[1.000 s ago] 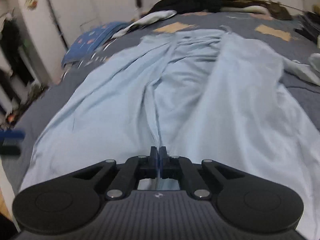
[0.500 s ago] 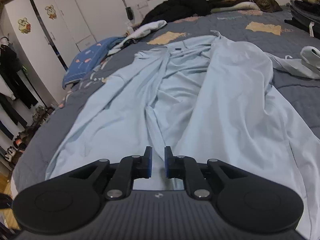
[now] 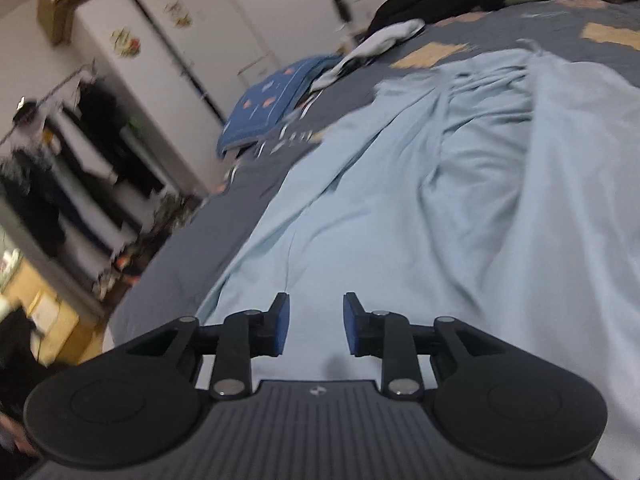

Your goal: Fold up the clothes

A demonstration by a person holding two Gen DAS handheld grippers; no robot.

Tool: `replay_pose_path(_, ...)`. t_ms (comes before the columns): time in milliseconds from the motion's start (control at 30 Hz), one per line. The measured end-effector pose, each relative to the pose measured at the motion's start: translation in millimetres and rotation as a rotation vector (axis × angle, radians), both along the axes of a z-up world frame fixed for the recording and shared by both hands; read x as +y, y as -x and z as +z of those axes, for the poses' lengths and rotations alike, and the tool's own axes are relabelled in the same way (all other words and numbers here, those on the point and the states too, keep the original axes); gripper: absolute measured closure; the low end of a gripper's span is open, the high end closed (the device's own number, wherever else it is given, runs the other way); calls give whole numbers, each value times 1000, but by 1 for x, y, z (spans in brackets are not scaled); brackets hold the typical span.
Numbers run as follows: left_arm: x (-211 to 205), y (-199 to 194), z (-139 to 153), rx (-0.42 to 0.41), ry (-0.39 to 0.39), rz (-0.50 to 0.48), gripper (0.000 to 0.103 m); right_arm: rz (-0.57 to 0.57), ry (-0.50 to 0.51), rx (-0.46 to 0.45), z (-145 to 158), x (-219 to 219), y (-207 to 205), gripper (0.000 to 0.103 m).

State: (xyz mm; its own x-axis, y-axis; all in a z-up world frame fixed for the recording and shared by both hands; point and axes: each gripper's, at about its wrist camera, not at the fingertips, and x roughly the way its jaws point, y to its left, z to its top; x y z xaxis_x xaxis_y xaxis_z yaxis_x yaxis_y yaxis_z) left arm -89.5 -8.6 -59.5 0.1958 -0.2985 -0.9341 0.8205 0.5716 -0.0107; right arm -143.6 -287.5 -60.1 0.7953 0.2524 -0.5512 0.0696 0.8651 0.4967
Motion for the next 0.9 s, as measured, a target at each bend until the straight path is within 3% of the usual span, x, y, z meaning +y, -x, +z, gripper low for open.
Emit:
replay_pose_path(100,7,-12,28,-112,-85,-14,101,22,16,50,-10,6,-4,74)
replay_pose_path(233,33,-49,69,-293,-260,0,101,43,58,115,-24,14,-7,74)
replay_pose_path(367,68,-103,105,-489,-458,81,101,51,48,130,-26,14,-8,72)
replay_pose_path(433,81,-133,124,-624,-549,139,101,44,33,131,-26,12,-8,72)
replay_pose_path(500,93,-163,145,-748,-584,209,101,43,21,131,-27,11,-9,72)
replay_pose_path(600,100,-195,170,-880,-548,322,101,50,-12,127,-28,13,-14,71)
replay_pose_path(633,101,-203,172,-894,-540,350,99,54,-23,125,-28,13,-15,70)
replay_pose_path(733,103,-223,147,-769,-595,367,94,63,-27,128,-30,15,-19,70)
replay_pose_path(800,105,-226,122,-676,-625,361,81,66,-30,128,-30,14,-19,70)
replay_pose_path(833,104,-222,116,-642,-600,363,72,66,-34,129,-30,13,-19,70)
replay_pose_path(900,101,-203,111,-595,-490,376,67,64,-42,130,-28,11,-18,70)
